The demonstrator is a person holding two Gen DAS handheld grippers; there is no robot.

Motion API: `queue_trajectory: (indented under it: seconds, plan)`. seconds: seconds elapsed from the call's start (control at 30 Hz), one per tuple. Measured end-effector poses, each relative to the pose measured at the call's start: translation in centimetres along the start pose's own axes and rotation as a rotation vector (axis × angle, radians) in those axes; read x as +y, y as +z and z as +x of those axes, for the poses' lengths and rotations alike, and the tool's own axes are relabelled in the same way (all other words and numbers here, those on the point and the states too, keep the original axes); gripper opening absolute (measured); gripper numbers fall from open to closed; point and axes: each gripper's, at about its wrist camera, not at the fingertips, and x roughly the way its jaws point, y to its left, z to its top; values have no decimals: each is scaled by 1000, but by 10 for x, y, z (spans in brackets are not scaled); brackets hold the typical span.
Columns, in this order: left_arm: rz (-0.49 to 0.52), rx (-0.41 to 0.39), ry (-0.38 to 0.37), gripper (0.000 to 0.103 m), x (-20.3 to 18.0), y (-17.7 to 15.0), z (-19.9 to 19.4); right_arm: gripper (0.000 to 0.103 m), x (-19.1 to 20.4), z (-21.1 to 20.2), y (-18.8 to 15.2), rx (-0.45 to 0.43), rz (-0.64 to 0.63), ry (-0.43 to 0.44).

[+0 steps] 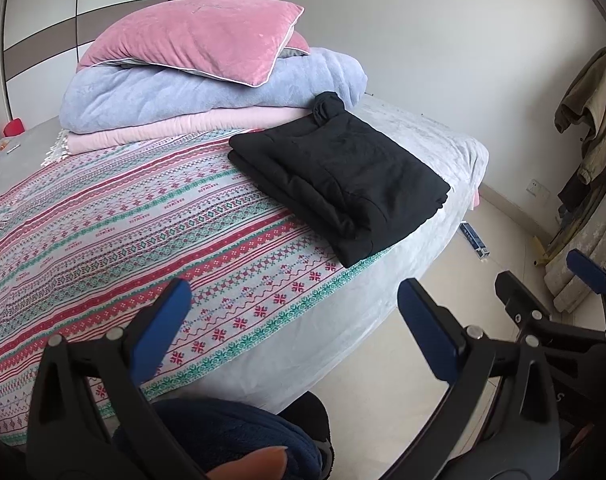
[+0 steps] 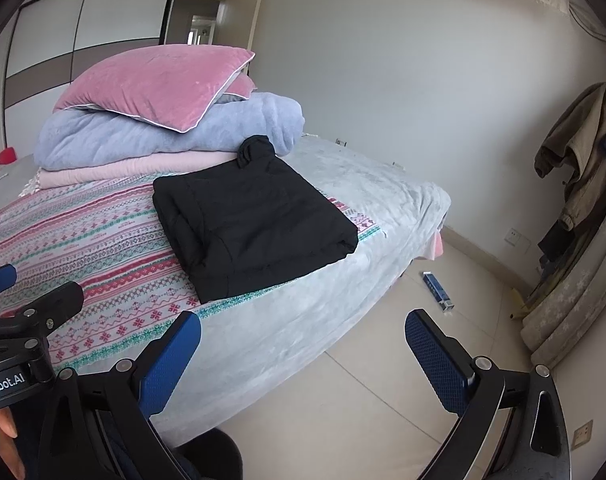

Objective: Fold large clothes

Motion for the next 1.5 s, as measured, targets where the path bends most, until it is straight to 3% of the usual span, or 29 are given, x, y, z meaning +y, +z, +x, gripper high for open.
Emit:
queue_trajectory:
  seconds: [1.5]
  plan:
    - [30, -28, -24, 102, -9, -1, -9, 103, -1, -1, -3, 6, 1, -2]
